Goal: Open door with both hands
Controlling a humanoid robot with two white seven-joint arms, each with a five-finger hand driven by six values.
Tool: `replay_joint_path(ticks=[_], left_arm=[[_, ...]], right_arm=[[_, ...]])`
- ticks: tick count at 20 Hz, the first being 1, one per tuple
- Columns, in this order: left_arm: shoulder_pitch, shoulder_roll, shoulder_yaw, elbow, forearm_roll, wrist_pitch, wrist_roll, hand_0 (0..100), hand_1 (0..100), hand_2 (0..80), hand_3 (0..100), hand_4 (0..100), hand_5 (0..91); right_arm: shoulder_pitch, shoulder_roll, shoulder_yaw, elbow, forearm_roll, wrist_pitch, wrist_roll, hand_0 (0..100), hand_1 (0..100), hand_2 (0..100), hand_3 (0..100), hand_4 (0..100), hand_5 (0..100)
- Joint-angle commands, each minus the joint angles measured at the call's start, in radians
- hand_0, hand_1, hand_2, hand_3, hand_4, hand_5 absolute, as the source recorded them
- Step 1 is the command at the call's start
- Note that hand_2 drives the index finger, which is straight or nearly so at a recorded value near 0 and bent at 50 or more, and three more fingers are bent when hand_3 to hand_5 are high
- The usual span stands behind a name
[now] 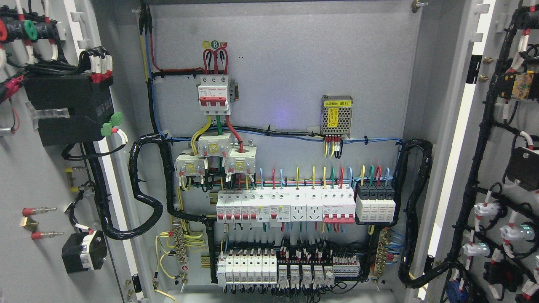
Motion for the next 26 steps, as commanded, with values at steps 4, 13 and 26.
replay_joint_path(ticks=[4,13,26], left_arm=[[-0.041,0.018,0.050,-0.186,0.102,-0.001,0.014,0,0,0.0,0,3,0.0],[-0.081,0.019,0.081,-0.283,0.108,-0.066,0.014,0,0,0.0,0,3,0.0],[-0.212,0.076,0.157,-0.292,0.139,-0.279,0.016,0,0,0.0,0,3,0.0]], right_arm=[[0.027,-0.080,-0.143,-0.081,-0.002,-0.044,-0.002,0,0,0,0,0,0],[0.028,-0.085,-0.212,-0.144,-0.002,-0.047,-0.002,0,0,0,0,0,0],[0.112,-0.100,-0.316,-0.154,-0.015,-0.096,-0.002,0,0,0,0,0,0]])
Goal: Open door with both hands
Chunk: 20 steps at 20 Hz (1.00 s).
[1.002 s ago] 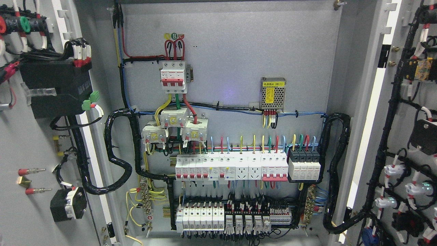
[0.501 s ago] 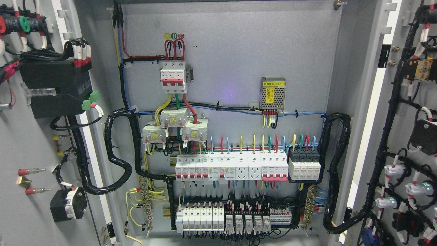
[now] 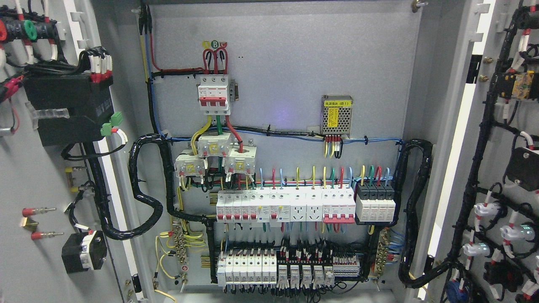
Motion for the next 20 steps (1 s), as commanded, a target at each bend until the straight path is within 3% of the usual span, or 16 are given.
replay_joint_path(ticks=[1,6,10,20], left_arm=[[-0.062,0.030,0.070,-0.042,0.024,-0.056,0.000,0,0,0.0,0,3,0.0],[-0.109,0.070,0.103,-0.042,0.055,-0.103,0.034,0,0,0.0,0,3,0.0],[-0.131,0.093,0.109,-0.041,0.085,-0.155,0.036,0,0,0.0,0,3,0.0],[-0.135,0.152,0.156,-0.033,0.179,-0.335,0.036,0,0,0.0,0,3,0.0]], right_arm=[[0.043,-0.014,-0.102,-0.021,-0.011,-0.074,-0.001,0,0,0,0,0,0],[0.046,-0.014,-0.127,-0.025,-0.100,-0.102,-0.001,0,0,0,0,0,0],[0.071,-0.019,-0.128,-0.033,-0.102,-0.139,-0.001,0,0,0,0,0,0],[0.102,-0.046,-0.176,-0.031,-0.178,-0.146,-0.001,0,0,0,0,0,0]])
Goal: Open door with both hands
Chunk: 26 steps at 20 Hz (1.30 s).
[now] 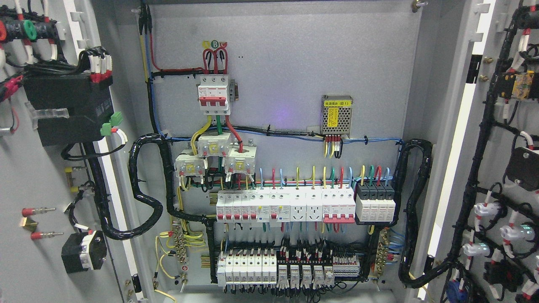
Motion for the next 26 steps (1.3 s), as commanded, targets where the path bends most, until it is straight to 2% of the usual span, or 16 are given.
replay_joint_path(ticks=[1,3,11,17,20,26], left_arm=[[-0.006,0.067,0.057,-0.001,0.061,-0.355,0.000,0,0,0.0,0,3,0.0],[-0.003,0.072,0.072,0.000,0.079,-0.391,0.000,0,0,0.0,0,3,0.0],[0.000,0.085,0.195,0.006,0.182,-0.411,-0.002,0,0,0.0,0,3,0.0],[0.011,0.090,0.295,0.045,0.262,-0.416,-0.009,0,0,0.0,0,3,0.0],[0.012,0.118,0.328,0.065,0.302,-0.417,-0.011,0,0,0.0,0,3,0.0],[0.012,0.147,0.393,0.124,0.354,-0.416,-0.011,0,0,0.0,0,3,0.0]], right_arm=[[0.021,-0.029,-0.062,-0.006,-0.071,-0.147,0.001,0,0,0,0,0,0],[0.024,-0.040,-0.071,-0.005,-0.081,-0.147,0.000,0,0,0,0,0,0],[0.023,-0.075,-0.085,0.002,-0.085,-0.147,0.003,0,0,0,0,0,0],[0.023,-0.092,-0.097,0.028,-0.142,-0.147,0.003,0,0,0,0,0,0],[0.023,-0.094,-0.112,0.031,-0.170,-0.147,0.003,0,0,0,0,0,0],[0.023,-0.107,-0.140,0.048,-0.191,-0.147,0.006,0,0,0,0,0,0]])
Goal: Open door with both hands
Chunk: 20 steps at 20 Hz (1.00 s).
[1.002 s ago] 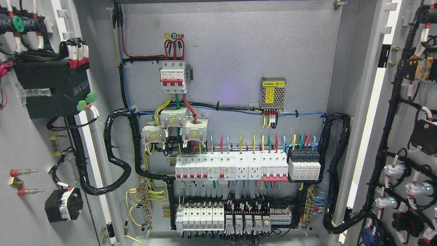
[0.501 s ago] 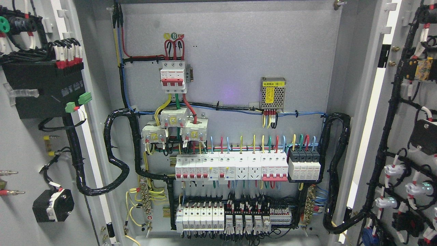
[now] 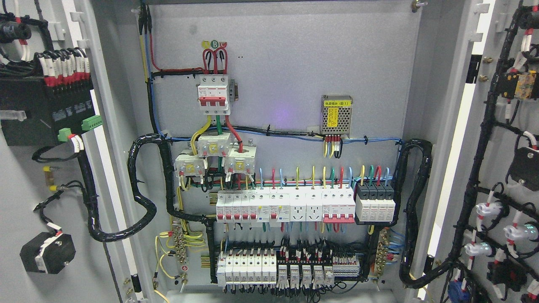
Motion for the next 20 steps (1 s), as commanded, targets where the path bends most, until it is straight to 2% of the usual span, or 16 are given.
replay_joint_path(ticks=[1,9,15,20], left_arm=[[0.002,0.051,0.142,0.078,0.061,-0.415,0.001,0,0,0.0,0,3,0.0],[-0.012,0.057,0.206,0.198,0.061,-0.404,-0.001,0,0,0.0,0,3,0.0],[-0.020,0.092,0.209,0.293,0.061,-0.401,0.001,0,0,0.0,0,3,0.0],[-0.087,0.124,0.209,0.407,0.062,-0.366,0.001,0,0,0.0,0,3,0.0]], right_arm=[[0.000,-0.029,-0.048,0.025,-0.023,-0.148,0.002,0,0,0,0,0,0],[0.000,-0.058,-0.069,0.035,-0.072,-0.148,0.010,0,0,0,0,0,0],[0.000,-0.069,-0.075,0.035,-0.072,-0.148,0.011,0,0,0,0,0,0],[-0.001,-0.086,-0.074,0.035,-0.074,-0.149,0.013,0,0,0,0,0,0]])
